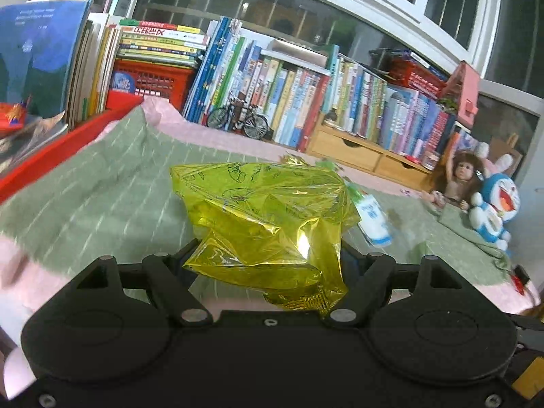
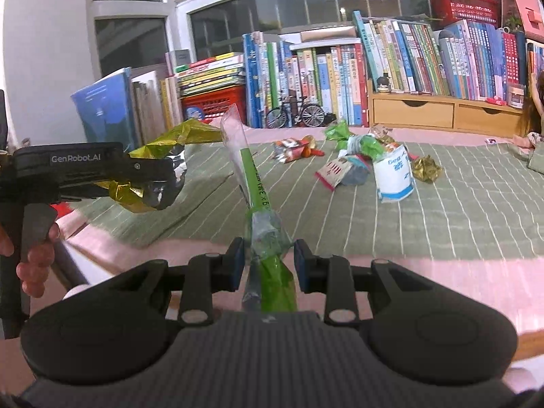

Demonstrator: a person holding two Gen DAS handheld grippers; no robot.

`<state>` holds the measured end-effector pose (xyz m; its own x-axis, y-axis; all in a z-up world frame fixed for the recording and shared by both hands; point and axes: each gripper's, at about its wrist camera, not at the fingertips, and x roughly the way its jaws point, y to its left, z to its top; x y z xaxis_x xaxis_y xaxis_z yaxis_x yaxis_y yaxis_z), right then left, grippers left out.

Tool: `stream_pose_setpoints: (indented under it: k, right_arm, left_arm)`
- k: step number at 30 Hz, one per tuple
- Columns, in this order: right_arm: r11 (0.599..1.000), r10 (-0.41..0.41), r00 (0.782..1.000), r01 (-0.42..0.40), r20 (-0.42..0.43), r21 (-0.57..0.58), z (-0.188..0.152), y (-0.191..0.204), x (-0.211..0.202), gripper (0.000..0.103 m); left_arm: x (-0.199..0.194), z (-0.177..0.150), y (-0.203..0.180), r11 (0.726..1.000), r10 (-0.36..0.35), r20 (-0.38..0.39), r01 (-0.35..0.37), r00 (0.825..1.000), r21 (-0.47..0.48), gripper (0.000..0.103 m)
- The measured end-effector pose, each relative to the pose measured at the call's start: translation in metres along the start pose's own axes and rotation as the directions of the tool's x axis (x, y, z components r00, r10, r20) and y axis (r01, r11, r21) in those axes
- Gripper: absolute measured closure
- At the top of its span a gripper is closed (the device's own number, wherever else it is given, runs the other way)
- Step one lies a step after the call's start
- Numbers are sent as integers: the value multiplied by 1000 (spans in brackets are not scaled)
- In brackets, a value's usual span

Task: Collect trash
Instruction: 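Carry both held bags down past the bed edge toward the black bin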

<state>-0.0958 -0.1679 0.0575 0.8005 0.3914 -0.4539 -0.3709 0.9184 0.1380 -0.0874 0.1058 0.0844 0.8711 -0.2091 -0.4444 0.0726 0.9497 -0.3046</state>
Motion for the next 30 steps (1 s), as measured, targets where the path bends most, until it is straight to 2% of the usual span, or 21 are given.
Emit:
stream_pose_setpoints:
  k: [4, 8, 14, 22, 25, 30]
  right_arm:
    - [1000, 15, 1000, -15, -7, -7, -15, 6, -18, 68]
    - [1000, 14, 999, -14, -32, 5, -33, 7, -28, 68]
    - [1000, 12, 997, -10, -70, 26, -55, 2, -45, 68]
    - [999, 21, 992, -18, -128, 31, -80, -4, -50, 68]
    - [999, 24, 986, -19, -162, 31, -88, -7, -48, 68]
    - [999, 19, 980, -12, -200, 32, -100, -11, -45, 68]
  left_arm:
    - [-29, -23, -8, 997, 8, 9, -9, 1000, 74, 26]
    - [-49, -44, -8, 999, 7, -8, -7, 1000, 42, 26]
    - [-79, -72, -15, 998, -15, -27, 17, 1000, 56, 26]
    - [-91, -102, -23, 998, -4, -107, 10, 994, 56, 26]
    - [-93, -113, -23, 999, 10, -140, -4, 990, 41, 27]
    - [-96, -126, -22, 998, 21, -199, -8, 980, 69, 27]
